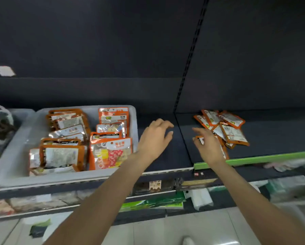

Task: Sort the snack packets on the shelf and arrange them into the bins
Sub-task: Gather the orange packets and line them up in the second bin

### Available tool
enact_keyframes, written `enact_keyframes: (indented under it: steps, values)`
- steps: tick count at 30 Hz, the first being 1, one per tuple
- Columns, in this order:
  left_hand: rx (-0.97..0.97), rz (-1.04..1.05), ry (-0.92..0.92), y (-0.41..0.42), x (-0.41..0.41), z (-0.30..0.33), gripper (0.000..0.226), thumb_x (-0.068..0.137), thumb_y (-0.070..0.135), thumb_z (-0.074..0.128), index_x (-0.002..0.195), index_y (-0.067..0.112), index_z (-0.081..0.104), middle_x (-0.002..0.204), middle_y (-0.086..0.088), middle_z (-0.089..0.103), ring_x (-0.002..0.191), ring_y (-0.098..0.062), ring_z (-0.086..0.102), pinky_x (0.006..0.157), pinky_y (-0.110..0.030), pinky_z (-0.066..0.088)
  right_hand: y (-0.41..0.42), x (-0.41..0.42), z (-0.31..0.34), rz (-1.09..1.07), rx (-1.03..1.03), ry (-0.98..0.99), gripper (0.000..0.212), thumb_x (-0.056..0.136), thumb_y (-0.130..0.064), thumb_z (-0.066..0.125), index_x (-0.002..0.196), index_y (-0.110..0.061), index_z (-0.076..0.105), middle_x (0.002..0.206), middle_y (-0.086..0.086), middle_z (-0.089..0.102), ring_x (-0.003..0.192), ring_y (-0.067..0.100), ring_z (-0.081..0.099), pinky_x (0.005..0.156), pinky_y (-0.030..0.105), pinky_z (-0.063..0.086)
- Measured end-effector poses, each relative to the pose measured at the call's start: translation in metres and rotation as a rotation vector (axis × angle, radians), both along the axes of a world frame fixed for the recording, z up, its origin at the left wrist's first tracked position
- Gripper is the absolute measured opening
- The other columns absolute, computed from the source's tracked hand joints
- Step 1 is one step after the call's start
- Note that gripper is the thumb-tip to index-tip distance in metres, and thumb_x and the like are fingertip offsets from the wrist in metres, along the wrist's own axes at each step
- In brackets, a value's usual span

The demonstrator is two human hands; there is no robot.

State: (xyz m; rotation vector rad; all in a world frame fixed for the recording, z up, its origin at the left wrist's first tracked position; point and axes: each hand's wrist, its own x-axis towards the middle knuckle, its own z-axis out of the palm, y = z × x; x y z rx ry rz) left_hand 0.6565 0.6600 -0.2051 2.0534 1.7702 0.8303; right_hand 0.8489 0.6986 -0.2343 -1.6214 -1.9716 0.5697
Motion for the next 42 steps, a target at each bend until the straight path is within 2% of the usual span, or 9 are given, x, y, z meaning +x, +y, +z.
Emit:
enact_keyframes:
  steps: [8,14,20,22,25,28,31,34,42]
  values:
    - [-0.359,-0.052,-0.004,0.086,0.126,-0.057,0.047,0.095,0.028,0.054,0.139,0.014,0.043,0.138,-0.007,0.044,0.129,-0.022,0.040,0.105,-0.036,0.037,0.072,0.134,-0.039,-0.080,-0.177,-0.203,0.045,0.095,-0.020,0.053,0.138,-0.010,0.043,0.136,0.016,0.046,0.125,0.033,0.043,0.098,0.036,0.037]
    - [-0.576,-0.025,0.101,0.123,0.179,-0.092,0.082,0.086,0.037,0.066,0.150,0.017,0.020,0.152,-0.008,0.028,0.139,-0.027,0.025,0.111,-0.043,0.028,0.118,0.195,-0.065,0.008,-0.413,-0.358,0.064,0.098,-0.040,0.043,0.152,-0.022,0.014,0.159,0.005,0.006,0.145,0.028,0.014,0.115,0.039,0.019]
    - [-0.481,0.198,-0.089,0.128,0.183,-0.092,0.035,0.082,0.020,0.072,0.114,0.013,0.060,0.111,-0.004,0.055,0.101,-0.019,0.056,0.087,-0.028,0.045,0.122,0.212,-0.073,0.118,-0.198,-0.273,0.041,0.096,-0.019,0.050,0.137,-0.017,0.047,0.135,0.008,0.048,0.126,0.024,0.043,0.100,0.036,0.040]
    - [-0.408,0.285,-0.206,0.126,0.173,-0.082,0.008,0.086,0.018,0.068,0.093,0.017,0.064,0.096,0.001,0.065,0.087,-0.015,0.062,0.075,-0.026,0.048,0.135,0.214,-0.071,0.110,-0.200,-0.266,0.049,0.091,-0.017,0.060,0.138,-0.018,0.045,0.137,0.006,0.044,0.130,0.023,0.036,0.101,0.037,0.039]
    - [-0.307,0.353,-0.257,0.118,0.161,-0.066,0.013,0.089,0.014,0.062,0.078,0.020,0.059,0.079,0.003,0.066,0.077,-0.014,0.063,0.063,-0.021,0.048,0.148,0.210,-0.074,0.115,-0.338,-0.291,0.082,0.082,-0.024,0.072,0.148,-0.021,0.025,0.152,0.006,0.024,0.141,0.026,0.018,0.111,0.042,0.028]
    - [-0.236,0.399,-0.313,0.108,0.152,-0.053,0.010,0.090,0.013,0.061,0.081,0.016,0.060,0.077,0.001,0.067,0.078,-0.019,0.066,0.066,-0.040,0.057,0.157,0.205,-0.075,0.109,-0.372,-0.364,0.093,0.075,-0.036,0.078,0.148,-0.017,0.024,0.145,0.013,0.034,0.137,0.031,0.026,0.111,0.043,0.029]
    - [-0.171,0.450,-0.352,0.100,0.145,-0.042,0.011,0.092,0.013,0.059,0.082,0.017,0.059,0.076,0.003,0.066,0.075,-0.022,0.067,0.065,-0.047,0.057,0.158,0.201,-0.065,0.058,-0.186,-0.421,0.059,0.079,-0.033,0.074,0.130,-0.012,0.050,0.119,0.013,0.057,0.116,0.029,0.050,0.093,0.037,0.044]
    - [-0.079,0.481,-0.374,0.087,0.140,-0.029,0.019,0.091,0.011,0.059,0.078,0.024,0.057,0.076,0.003,0.066,0.075,-0.020,0.067,0.066,-0.046,0.057,0.152,0.193,-0.044,0.114,-0.164,-0.273,0.023,0.089,-0.024,0.064,0.110,-0.016,0.066,0.104,0.003,0.067,0.098,0.022,0.062,0.072,0.031,0.048]
    - [0.072,0.573,-0.362,0.050,0.096,0.027,0.005,0.091,0.011,0.059,0.090,0.015,0.062,0.082,0.005,0.064,0.082,-0.014,0.065,0.072,-0.034,0.058,0.122,0.125,0.017,0.198,-0.017,0.000,0.012,0.089,-0.018,0.064,0.098,-0.017,0.072,0.093,-0.002,0.071,0.087,0.014,0.064,0.071,0.028,0.050]
